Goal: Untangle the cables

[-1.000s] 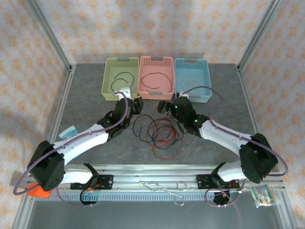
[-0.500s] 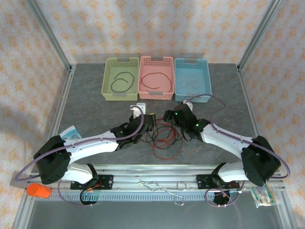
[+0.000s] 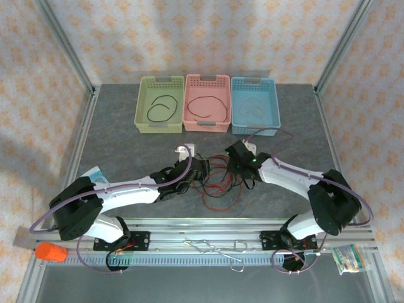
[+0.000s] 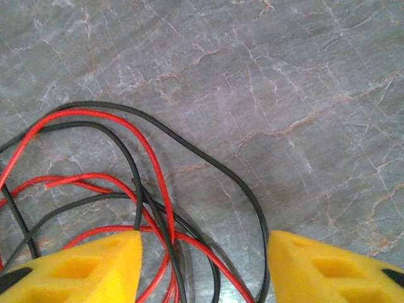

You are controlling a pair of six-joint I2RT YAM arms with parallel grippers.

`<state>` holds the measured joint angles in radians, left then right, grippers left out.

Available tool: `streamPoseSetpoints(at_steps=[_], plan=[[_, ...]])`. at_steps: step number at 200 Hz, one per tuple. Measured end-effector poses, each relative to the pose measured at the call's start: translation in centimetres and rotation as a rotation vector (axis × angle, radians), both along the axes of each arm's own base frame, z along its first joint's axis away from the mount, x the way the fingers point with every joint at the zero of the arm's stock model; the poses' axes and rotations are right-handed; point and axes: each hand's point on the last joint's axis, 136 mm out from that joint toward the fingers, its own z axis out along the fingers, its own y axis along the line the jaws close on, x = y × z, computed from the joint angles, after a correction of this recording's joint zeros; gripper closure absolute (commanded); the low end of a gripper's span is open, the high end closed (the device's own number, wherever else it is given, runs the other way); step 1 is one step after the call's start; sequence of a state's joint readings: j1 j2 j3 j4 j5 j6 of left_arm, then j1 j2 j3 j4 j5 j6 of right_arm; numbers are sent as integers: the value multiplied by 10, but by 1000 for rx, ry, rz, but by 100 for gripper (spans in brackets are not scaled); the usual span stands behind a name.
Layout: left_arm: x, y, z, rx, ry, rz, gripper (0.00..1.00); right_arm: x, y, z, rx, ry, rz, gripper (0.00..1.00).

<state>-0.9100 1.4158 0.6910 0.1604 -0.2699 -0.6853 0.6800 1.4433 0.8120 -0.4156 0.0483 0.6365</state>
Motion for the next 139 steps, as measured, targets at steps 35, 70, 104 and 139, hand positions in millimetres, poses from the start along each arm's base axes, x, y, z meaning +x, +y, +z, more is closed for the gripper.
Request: streamPoseSetpoints(at_steps=[35, 70, 104, 139], plan=[[-5, -15, -9, -47, 35, -64, 41, 4, -1, -4, -29, 35, 23, 64], [-8, -23, -8, -88, 48, -91, 44, 16, -9, -4, -66, 62, 29, 69], [-10, -24, -11, -103, 56, -98, 46, 15, -20, -15, -111, 122, 42, 71], [-10, -18, -21, -152, 93, -99, 45, 9, -20, -31, -138, 192, 76, 71]])
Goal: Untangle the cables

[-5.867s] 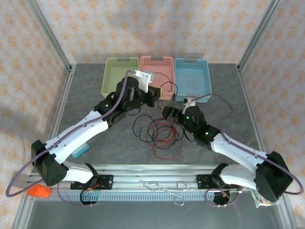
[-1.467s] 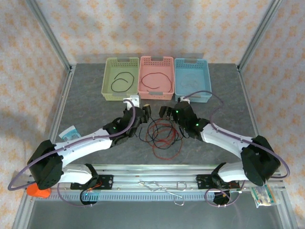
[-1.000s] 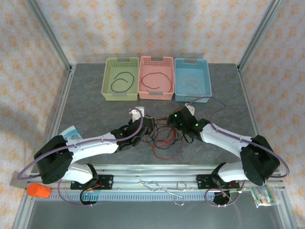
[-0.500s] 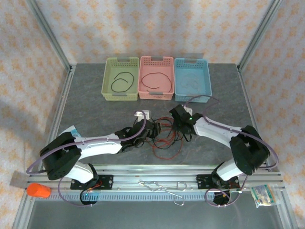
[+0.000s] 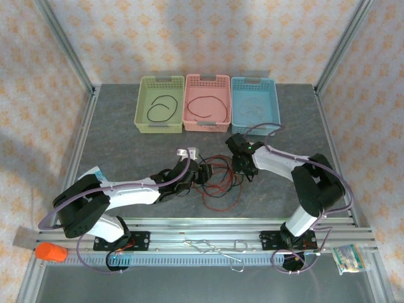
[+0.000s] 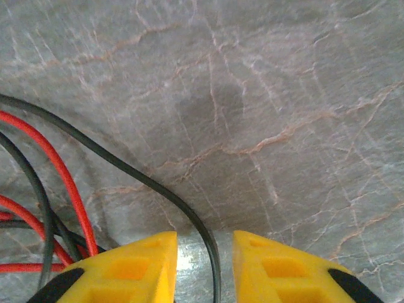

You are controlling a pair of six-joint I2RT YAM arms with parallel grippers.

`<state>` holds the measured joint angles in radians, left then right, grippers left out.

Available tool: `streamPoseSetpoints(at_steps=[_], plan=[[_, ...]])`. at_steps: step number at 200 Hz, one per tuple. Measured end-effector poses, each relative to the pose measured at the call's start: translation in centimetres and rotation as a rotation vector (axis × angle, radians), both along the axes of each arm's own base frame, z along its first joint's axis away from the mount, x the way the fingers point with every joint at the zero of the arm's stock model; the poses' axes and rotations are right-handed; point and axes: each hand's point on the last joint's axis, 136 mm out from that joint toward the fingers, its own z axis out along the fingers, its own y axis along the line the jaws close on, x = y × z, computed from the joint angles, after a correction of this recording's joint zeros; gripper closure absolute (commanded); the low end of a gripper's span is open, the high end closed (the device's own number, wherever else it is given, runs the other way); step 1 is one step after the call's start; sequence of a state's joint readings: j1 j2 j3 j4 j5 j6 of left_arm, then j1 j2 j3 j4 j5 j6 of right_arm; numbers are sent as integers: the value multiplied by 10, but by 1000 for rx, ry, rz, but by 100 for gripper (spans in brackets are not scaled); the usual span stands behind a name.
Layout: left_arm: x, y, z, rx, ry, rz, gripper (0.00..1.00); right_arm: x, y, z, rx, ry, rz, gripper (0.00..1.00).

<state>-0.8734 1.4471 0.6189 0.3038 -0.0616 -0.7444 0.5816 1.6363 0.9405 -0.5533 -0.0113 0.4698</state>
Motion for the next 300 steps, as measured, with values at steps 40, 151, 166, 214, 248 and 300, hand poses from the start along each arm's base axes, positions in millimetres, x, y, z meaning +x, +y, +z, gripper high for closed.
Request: streamPoseSetpoints(at_steps=[40, 151, 166, 214, 248, 300], plan=[[5, 2, 2, -43, 10, 7, 46, -3, 1, -11, -12, 39, 18, 72], [13, -16, 31, -60, -38, -56, 41, 2, 1, -8, -19, 28, 32, 100], [17, -17, 39, -56, -63, -52, 40, 3, -3, -3, -35, 4, 40, 100], [34, -5, 64, -22, -122, -32, 44, 17, -5, 72, 10, -227, 109, 100], [51, 10, 68, -25, -124, -46, 45, 21, -2, 124, 72, -393, 165, 100], [54, 9, 57, 24, -134, -175, 42, 14, 7, 155, 154, -499, 255, 100]])
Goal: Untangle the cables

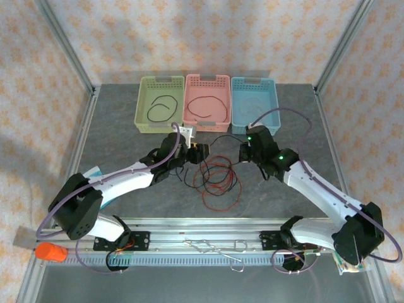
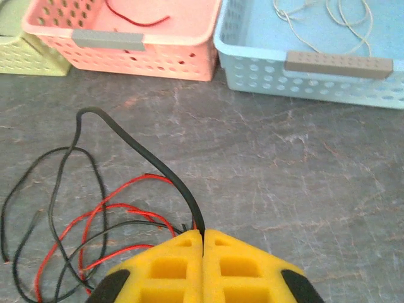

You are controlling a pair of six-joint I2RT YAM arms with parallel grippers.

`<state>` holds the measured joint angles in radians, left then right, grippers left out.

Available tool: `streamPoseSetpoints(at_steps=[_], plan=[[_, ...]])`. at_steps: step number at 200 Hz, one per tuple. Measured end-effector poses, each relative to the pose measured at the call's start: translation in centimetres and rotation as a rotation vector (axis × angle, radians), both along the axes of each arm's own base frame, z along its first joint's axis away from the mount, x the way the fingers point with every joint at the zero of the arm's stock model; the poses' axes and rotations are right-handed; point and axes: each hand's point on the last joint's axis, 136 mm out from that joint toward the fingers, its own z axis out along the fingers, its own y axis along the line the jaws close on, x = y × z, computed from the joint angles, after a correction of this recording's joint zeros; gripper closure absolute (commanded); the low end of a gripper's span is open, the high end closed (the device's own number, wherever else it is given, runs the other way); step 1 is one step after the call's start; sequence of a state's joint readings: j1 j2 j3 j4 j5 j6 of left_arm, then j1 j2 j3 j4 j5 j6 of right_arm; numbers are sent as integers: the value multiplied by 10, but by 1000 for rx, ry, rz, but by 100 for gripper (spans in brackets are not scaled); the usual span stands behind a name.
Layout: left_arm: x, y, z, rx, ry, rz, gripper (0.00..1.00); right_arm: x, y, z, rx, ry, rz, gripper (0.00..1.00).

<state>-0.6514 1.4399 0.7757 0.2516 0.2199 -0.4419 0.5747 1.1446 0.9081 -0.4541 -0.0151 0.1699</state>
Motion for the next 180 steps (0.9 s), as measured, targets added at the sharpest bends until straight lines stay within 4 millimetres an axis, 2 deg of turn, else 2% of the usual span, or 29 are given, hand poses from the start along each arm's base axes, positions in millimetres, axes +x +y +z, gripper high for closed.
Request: streamPoseSetpoints(at_steps=[45, 59, 68, 121, 160, 180], plan=[[4, -11, -41, 100, 43, -90, 42, 0, 4, 3, 9, -12, 27, 100], [8, -12, -50, 119, 54, -92, 48, 0, 4, 3, 9, -12, 27, 100], [10, -11, -55, 132, 57, -94, 51, 0, 4, 3, 9, -12, 27, 100], [14, -12, -73, 172, 74, -107, 56, 0, 4, 3, 9, -11, 27, 100], [15, -13, -76, 184, 69, -118, 70, 0, 4, 3, 10, -11, 28, 100], [16, -15, -74, 178, 63, -129, 84, 0, 4, 3, 11, -11, 28, 100]])
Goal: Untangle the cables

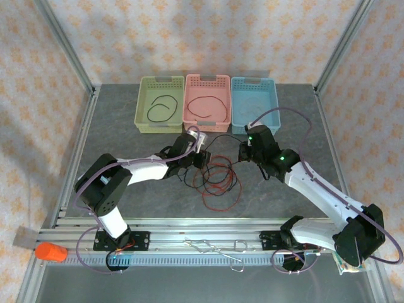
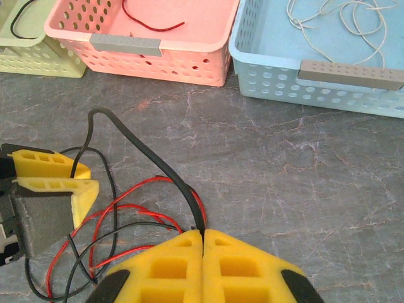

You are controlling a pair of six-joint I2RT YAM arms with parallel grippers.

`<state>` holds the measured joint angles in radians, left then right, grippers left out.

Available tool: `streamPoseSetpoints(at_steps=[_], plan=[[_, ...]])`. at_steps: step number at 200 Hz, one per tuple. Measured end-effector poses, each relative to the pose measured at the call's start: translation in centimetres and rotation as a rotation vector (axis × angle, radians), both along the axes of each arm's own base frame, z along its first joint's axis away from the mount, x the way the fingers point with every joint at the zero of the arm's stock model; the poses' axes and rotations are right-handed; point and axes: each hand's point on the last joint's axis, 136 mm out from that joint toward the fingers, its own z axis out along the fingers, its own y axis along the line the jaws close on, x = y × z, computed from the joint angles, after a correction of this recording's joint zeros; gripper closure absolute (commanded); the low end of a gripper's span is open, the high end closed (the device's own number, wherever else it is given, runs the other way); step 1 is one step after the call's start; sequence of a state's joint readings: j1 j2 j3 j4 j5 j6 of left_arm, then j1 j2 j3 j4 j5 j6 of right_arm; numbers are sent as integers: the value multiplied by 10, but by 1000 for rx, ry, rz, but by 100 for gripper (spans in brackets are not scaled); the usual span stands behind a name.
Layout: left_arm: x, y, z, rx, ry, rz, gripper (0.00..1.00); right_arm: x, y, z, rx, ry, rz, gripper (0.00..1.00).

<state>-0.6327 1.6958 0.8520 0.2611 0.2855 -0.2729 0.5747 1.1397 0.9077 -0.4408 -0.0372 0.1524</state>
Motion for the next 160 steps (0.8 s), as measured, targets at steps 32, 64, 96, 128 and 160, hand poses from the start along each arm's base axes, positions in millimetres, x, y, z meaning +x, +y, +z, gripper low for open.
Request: streamPoseSetpoints(at_steps=[32, 64, 96, 128, 160], plan=[[-1, -3, 2, -9, -3, -19, 99, 0, 0, 0, 0, 0, 0, 100], [-1, -4, 3, -13, -8, -23, 100, 0, 0, 0, 1, 0, 0, 100], [-1, -4, 14, -25, -28, -21, 100, -2, 1, 5, 17, -13, 7, 96], [-6, -6, 53, -40, -123, -2, 100, -6, 3, 26, 77, -74, 24, 71], [-22, -16, 90, -60, -197, -17, 100, -8, 1, 50, 141, -148, 9, 42]])
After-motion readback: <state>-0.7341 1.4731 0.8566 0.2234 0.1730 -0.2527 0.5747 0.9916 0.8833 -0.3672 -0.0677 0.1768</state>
